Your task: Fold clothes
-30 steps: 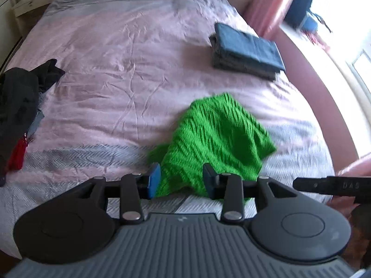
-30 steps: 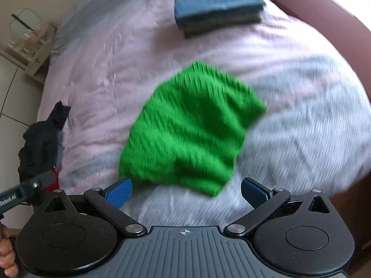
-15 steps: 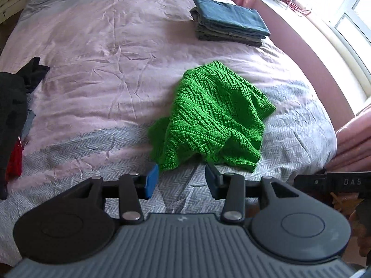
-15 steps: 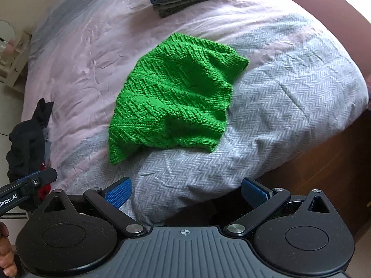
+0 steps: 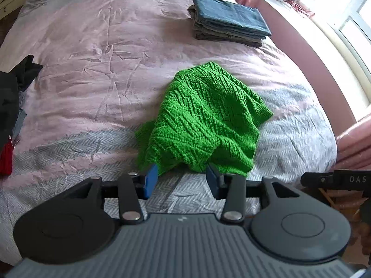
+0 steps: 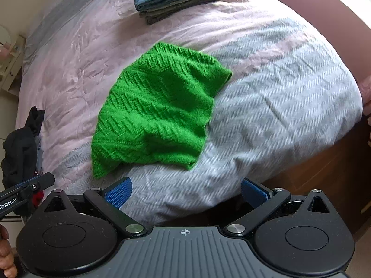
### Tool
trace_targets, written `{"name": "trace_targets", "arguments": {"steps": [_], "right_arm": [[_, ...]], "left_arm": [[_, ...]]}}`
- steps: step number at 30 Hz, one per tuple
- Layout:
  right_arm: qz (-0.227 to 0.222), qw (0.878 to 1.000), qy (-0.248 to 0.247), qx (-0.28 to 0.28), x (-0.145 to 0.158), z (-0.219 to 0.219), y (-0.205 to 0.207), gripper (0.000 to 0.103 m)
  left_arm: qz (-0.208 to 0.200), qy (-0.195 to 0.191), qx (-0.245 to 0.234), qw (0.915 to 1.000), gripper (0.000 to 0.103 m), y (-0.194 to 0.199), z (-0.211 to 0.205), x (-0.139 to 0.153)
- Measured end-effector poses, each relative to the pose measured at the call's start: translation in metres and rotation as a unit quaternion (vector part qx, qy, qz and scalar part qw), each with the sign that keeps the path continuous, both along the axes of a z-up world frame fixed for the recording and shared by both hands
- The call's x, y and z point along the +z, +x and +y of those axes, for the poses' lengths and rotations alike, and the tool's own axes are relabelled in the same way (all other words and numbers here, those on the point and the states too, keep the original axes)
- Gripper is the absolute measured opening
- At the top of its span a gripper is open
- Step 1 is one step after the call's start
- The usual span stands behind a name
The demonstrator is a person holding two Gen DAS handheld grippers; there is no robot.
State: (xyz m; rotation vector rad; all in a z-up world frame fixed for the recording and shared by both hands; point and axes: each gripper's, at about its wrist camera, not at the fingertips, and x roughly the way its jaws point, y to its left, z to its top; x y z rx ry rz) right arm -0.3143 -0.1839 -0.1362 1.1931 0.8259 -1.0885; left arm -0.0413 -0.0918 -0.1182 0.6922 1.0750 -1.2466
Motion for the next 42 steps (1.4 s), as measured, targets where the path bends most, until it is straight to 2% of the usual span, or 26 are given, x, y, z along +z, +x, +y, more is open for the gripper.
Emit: {"name": "trace_targets", "arguments": {"steps": [9,18,22,25,28,32,34,38,41,42], "right_arm": [[0.001,0.999,0.004,0.036,-0.009,-0.063,-0.042,0.103],[0.010,0.997,0.018,0.072,-0.034,-0.118,-0.075,0.103],[0.010,0.998,0.035,0.060,-0.050,-0.124,-0.093,0.103],[0.017,0.998,0.049,0.039,-0.062,-0.125,-0.112,0.103],[0.030,0.998,0.061,0.009,-0.071,-0.122,-0.134,0.103],[0.041,0.996,0.071,-0.021,-0.074,-0.114,-0.150,0.103],[0.044,0.996,0.075,-0.035,-0.075,-0.110,-0.155,0.103],[0.051,0.993,0.083,-0.062,-0.077,-0.102,-0.167,0.103],[0.053,0.992,0.090,-0.073,-0.079,-0.095,-0.167,0.103],[0.053,0.992,0.092,-0.075,-0.081,-0.092,-0.165,0.103]], "left_arm": [[-0.004,0.014,0.059,0.9981,0.041,-0.039,-0.038,-0.009],[-0.002,0.042,0.105,0.9936,0.042,-0.073,-0.049,-0.028],[-0.010,0.058,0.072,0.9957,0.042,-0.090,-0.049,-0.047],[-0.032,0.059,0.008,0.9977,0.042,-0.106,-0.052,-0.065],[-0.058,0.061,-0.063,0.9945,0.042,-0.120,-0.055,-0.086],[-0.076,0.071,-0.138,0.9850,0.041,-0.133,-0.058,-0.113],[-0.087,0.073,-0.184,0.9763,0.041,-0.139,-0.059,-0.125],[-0.120,0.073,-0.287,0.9477,0.040,-0.153,-0.056,-0.145],[-0.143,0.071,-0.354,0.9216,0.040,-0.162,-0.050,-0.158],[-0.143,0.072,-0.365,0.9173,0.040,-0.162,-0.049,-0.161]]}}
